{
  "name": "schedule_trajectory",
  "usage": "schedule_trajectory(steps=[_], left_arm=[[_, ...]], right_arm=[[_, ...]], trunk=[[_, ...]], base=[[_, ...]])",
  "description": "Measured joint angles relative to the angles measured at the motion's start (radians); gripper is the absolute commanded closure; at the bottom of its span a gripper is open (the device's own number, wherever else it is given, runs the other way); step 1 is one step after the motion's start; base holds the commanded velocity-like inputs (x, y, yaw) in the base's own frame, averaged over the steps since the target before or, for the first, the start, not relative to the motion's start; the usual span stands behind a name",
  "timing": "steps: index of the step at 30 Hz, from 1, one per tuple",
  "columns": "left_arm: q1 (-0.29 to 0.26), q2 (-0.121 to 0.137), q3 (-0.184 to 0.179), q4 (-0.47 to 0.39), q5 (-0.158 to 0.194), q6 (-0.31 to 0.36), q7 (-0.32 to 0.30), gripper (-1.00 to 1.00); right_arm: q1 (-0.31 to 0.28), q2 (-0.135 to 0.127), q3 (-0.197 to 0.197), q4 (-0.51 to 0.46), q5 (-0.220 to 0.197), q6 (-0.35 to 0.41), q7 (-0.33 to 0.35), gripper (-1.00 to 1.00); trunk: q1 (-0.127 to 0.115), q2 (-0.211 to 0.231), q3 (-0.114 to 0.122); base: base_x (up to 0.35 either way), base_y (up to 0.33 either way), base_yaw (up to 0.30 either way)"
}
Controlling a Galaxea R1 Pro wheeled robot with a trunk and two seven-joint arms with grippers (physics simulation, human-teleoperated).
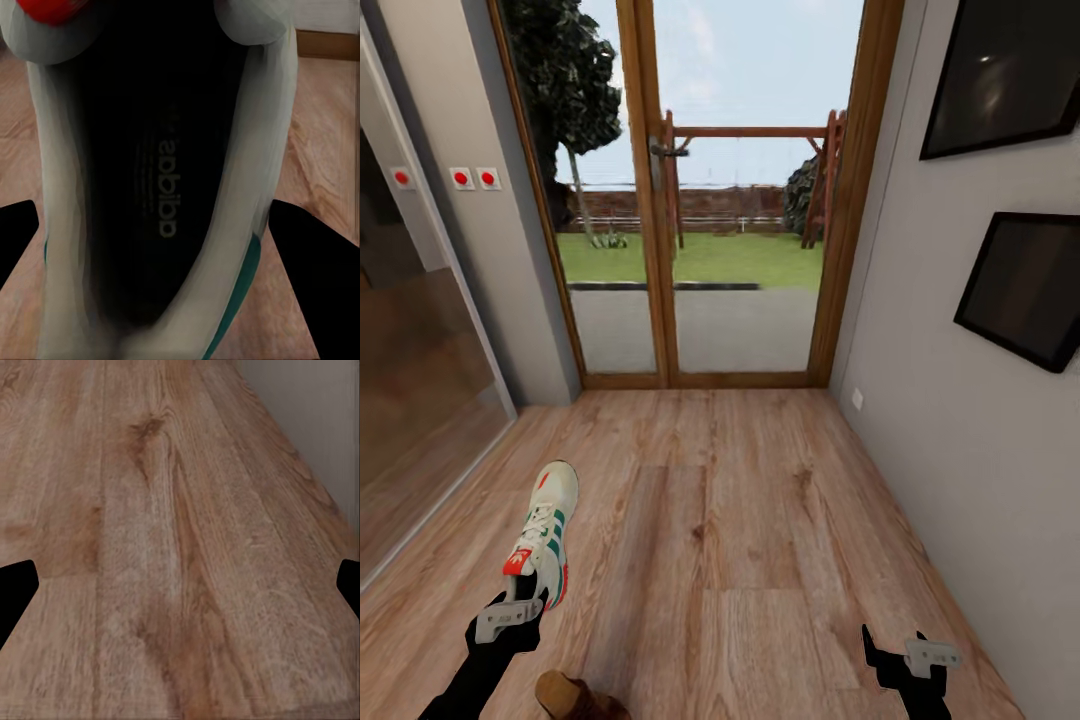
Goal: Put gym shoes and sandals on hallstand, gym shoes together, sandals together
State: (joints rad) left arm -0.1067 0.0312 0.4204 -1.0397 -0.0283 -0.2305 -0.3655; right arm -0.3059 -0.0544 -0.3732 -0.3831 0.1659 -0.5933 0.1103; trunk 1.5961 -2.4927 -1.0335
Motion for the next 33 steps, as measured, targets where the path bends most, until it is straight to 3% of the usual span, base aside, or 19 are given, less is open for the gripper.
schedule_trajectory(steps=[20, 33], left_arm=[[0.000, 0.000, 0.002, 0.000, 0.000, -0.002, 0.000, 1.00], [0.000, 0.001, 0.003, 0.000, 0.003, -0.003, 0.000, 1.00]], right_arm=[[0.000, 0.000, 0.001, 0.000, 0.000, 0.000, 0.000, -1.00], [0.000, 0.001, 0.001, 0.000, 0.002, 0.000, 0.000, -1.00]], trunk=[[0.000, 0.000, 0.000], [0.000, 0.000, 0.000]], base=[[0.162, -0.271, 0.002], [0.199, -0.234, 0.170]])
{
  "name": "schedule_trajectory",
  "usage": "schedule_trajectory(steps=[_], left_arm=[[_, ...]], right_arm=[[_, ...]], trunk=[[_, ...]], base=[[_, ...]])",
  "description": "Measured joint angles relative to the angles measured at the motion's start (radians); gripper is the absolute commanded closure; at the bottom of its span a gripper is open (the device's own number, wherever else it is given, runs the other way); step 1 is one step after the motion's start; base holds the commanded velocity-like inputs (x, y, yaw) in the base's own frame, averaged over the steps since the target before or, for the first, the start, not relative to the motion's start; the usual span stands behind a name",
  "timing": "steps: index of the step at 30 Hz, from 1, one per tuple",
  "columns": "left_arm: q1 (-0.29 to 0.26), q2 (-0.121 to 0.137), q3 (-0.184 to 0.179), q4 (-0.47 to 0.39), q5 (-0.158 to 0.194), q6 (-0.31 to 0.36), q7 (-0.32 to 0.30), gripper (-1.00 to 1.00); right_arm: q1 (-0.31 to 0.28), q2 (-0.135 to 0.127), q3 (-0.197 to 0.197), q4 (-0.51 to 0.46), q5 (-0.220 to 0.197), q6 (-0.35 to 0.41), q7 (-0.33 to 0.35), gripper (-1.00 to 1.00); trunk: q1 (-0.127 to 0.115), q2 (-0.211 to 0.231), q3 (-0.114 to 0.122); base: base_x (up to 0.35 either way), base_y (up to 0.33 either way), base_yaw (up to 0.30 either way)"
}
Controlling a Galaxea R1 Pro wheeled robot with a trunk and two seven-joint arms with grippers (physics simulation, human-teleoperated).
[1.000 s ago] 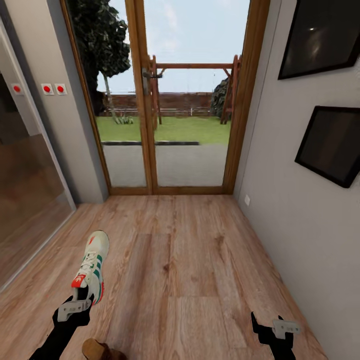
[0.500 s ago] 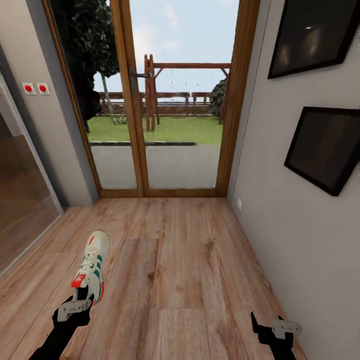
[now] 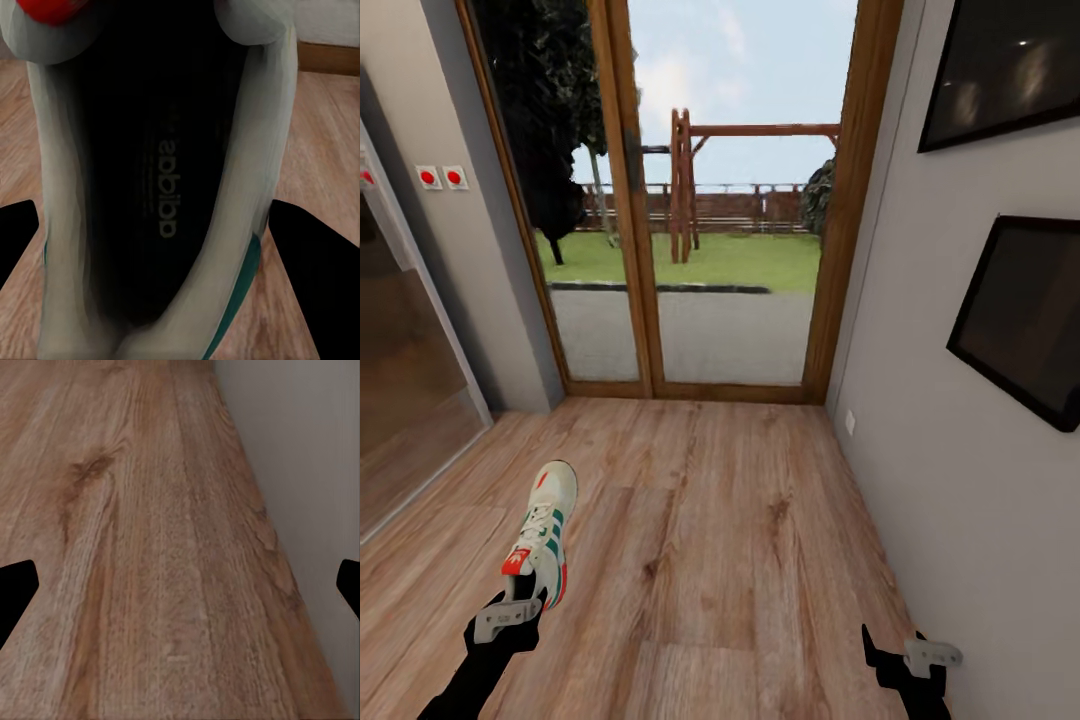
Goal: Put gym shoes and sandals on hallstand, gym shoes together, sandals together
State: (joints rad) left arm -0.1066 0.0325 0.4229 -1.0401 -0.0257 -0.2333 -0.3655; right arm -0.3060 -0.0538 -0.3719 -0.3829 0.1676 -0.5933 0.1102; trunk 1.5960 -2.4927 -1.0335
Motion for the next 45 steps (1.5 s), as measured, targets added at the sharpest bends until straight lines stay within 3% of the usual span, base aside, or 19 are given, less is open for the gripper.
schedule_trajectory(steps=[16, 45], left_arm=[[0.000, 0.000, 0.001, 0.000, 0.005, 0.000, 0.000, 1.00], [0.000, 0.000, 0.001, 0.000, 0.003, 0.000, 0.000, 1.00]], right_arm=[[0.000, 0.000, 0.000, 0.000, -0.002, 0.000, 0.000, -1.00], [0.000, 0.000, 0.000, 0.000, -0.002, 0.000, 0.000, -1.00]], trunk=[[0.000, 0.000, 0.000], [0.000, 0.000, 0.000]], base=[[0.140, -0.060, 0.010], [0.264, -0.005, 0.000]])
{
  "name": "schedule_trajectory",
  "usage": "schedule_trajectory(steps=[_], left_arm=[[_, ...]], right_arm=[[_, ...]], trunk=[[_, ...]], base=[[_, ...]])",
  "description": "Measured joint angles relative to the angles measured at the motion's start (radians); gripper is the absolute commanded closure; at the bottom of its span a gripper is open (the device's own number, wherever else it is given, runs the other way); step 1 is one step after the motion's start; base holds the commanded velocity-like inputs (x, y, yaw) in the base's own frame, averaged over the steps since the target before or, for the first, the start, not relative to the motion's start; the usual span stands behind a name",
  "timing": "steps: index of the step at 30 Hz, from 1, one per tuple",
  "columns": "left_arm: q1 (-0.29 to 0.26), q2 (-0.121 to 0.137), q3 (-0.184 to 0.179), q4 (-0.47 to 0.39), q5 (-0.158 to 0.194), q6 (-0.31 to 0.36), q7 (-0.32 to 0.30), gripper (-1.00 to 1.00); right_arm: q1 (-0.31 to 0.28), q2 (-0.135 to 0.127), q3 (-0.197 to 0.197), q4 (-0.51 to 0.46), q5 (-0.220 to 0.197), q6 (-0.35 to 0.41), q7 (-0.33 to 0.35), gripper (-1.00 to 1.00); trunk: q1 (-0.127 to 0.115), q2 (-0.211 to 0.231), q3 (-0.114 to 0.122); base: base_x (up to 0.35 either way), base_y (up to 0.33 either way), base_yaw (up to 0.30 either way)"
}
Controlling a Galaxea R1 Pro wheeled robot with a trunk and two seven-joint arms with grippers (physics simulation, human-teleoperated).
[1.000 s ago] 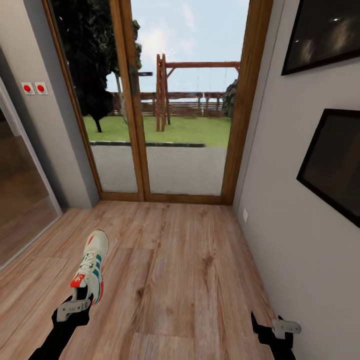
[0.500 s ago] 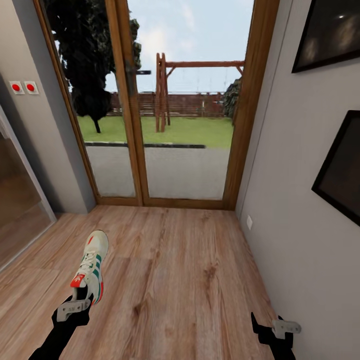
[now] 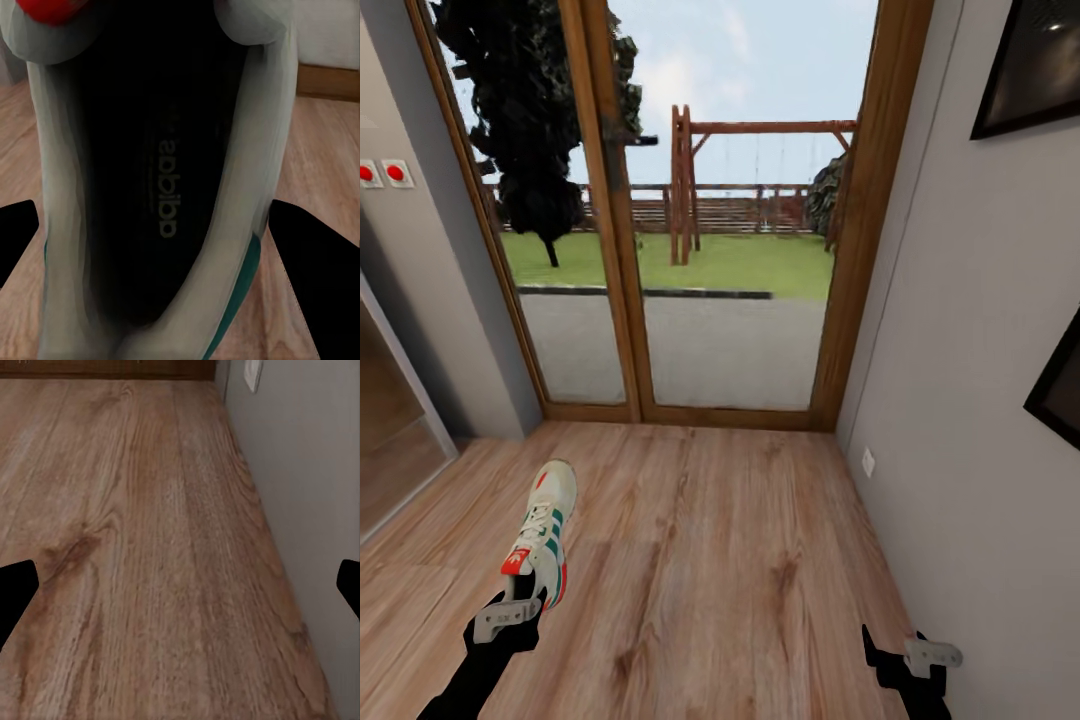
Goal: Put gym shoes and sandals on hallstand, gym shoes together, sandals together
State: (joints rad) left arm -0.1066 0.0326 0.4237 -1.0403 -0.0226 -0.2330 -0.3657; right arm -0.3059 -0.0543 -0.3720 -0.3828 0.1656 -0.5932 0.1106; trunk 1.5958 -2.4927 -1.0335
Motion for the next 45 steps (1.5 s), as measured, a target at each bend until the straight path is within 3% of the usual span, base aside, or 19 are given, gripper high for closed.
schedule_trajectory(steps=[15, 45], left_arm=[[0.000, 0.000, 0.000, 0.000, 0.004, 0.001, 0.002, 1.00], [0.000, 0.000, 0.000, 0.000, 0.004, 0.001, 0.002, 1.00]], right_arm=[[0.000, 0.001, 0.000, 0.000, 0.000, 0.000, 0.000, -1.00], [0.000, 0.002, 0.000, 0.002, 0.002, 0.000, 0.000, -1.00]], trunk=[[0.000, 0.000, 0.000], [0.000, 0.000, 0.000]], base=[[0.338, -0.036, 0.034], [0.340, -0.041, 0.268]])
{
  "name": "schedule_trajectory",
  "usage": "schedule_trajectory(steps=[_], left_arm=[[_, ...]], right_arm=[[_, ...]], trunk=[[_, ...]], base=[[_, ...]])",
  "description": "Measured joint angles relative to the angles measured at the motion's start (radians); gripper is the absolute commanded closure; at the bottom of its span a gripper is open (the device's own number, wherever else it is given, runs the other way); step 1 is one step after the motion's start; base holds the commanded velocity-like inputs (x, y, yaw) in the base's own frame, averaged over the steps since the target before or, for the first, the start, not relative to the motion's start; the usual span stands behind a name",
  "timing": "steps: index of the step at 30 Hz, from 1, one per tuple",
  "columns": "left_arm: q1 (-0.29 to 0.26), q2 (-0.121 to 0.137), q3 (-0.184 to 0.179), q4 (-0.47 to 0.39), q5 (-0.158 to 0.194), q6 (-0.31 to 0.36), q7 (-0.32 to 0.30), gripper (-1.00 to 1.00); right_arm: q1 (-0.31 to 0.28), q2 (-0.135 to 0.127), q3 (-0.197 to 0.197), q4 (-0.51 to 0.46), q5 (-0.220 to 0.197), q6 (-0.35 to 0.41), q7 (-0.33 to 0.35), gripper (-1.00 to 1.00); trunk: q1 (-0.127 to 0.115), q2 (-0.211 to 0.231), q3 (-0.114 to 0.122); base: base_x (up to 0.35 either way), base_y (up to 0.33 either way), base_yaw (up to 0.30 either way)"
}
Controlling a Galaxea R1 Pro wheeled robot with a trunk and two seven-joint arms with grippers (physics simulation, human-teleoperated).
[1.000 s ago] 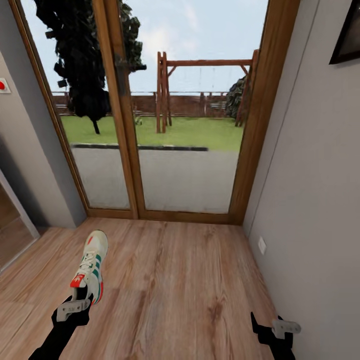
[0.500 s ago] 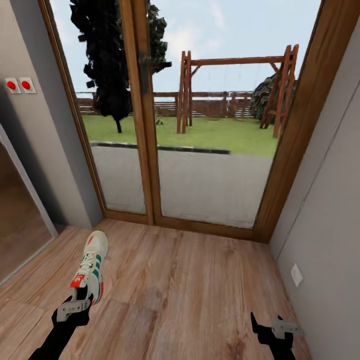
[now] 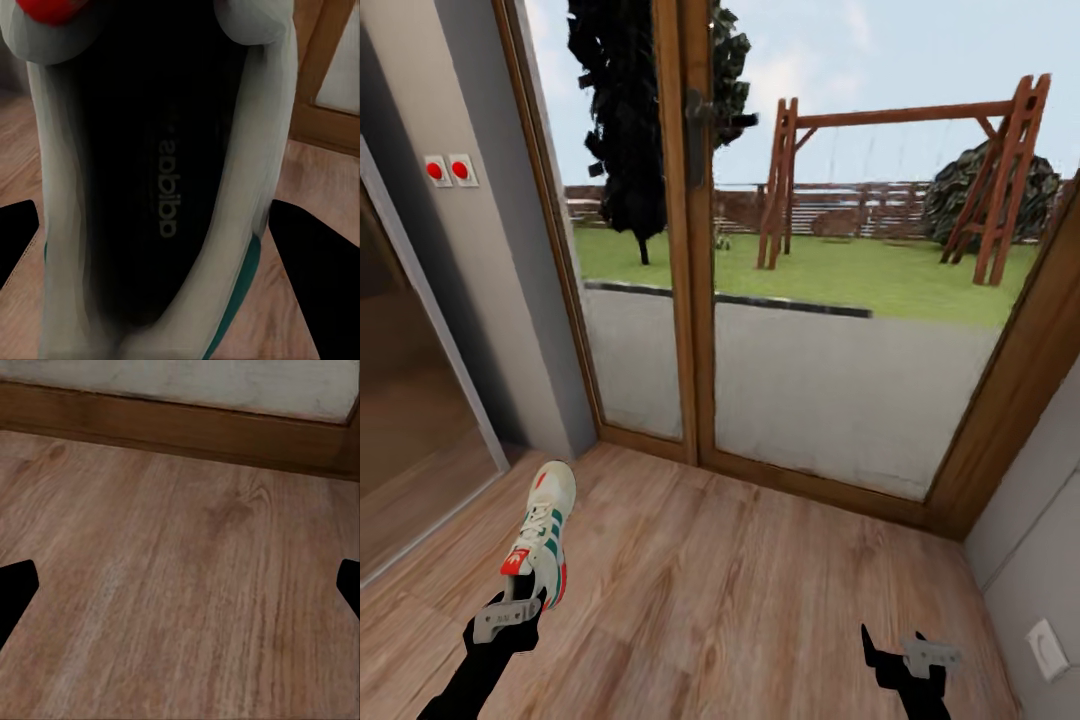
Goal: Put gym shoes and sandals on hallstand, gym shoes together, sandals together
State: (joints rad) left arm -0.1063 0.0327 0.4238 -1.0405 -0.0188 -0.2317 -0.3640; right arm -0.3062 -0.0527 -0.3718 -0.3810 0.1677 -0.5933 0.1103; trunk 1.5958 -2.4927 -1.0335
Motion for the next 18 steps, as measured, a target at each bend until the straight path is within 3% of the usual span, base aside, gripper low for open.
schedule_trajectory(steps=[18], left_arm=[[0.004, -0.001, 0.005, 0.022, 0.000, -0.005, 0.002, 1.00]], right_arm=[[0.000, 0.000, 0.000, 0.006, 0.003, 0.000, -0.001, -1.00]], trunk=[[0.000, 0.000, 0.000]], base=[[0.337, -0.094, 0.278]])
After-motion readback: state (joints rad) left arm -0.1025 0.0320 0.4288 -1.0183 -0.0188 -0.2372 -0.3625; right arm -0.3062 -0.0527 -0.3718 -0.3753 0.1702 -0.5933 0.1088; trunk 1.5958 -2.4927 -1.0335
